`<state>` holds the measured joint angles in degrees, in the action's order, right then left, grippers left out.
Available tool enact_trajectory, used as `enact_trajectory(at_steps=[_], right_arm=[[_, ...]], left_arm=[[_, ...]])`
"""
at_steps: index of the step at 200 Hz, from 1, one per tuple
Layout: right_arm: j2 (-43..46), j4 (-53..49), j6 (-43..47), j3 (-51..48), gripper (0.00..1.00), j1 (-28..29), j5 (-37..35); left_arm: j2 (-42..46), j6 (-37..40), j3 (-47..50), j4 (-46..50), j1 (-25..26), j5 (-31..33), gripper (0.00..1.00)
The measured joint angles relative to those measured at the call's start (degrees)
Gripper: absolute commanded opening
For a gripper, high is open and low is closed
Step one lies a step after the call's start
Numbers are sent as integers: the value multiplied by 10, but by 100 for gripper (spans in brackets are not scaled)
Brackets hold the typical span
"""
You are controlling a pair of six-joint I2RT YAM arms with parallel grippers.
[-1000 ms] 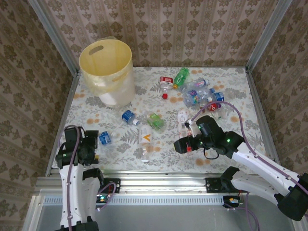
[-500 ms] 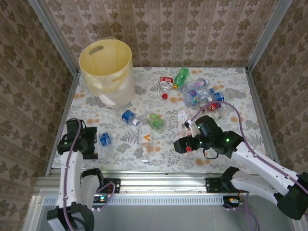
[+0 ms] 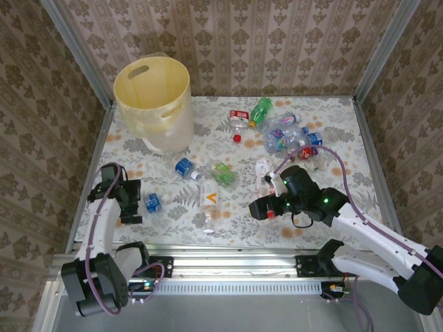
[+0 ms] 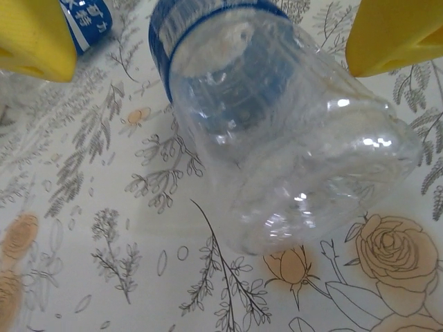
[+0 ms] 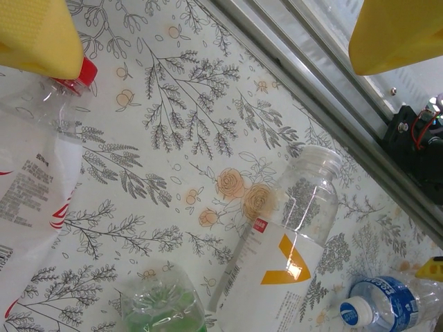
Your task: Throw the plastic bottles in the bin
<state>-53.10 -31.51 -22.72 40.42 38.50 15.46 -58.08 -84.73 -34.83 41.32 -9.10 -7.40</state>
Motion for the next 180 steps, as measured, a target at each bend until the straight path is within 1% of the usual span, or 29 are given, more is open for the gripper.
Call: enact_trajectory(at_steps=[26, 50, 102, 128, 167, 180], right_arm=[[0, 0, 0, 0, 100, 0, 0], [0, 0, 0, 0, 100, 0, 0], [0, 0, 0, -8, 100, 0, 0], [3, 0, 0, -8, 100, 0, 0], [11, 0, 0, -8, 100, 0, 0], [14, 0, 0, -8, 100, 0, 0]], left_arm=[[-42, -4, 9, -23, 0, 1, 100], [-68, -3, 18, -44, 0, 3, 96], [-111, 13, 25, -88, 0, 4, 79], [-118, 29, 26, -107, 1, 4, 71], [-117, 64, 26, -127, 5, 4, 61], [-111, 80, 26, -132, 5, 4, 59]])
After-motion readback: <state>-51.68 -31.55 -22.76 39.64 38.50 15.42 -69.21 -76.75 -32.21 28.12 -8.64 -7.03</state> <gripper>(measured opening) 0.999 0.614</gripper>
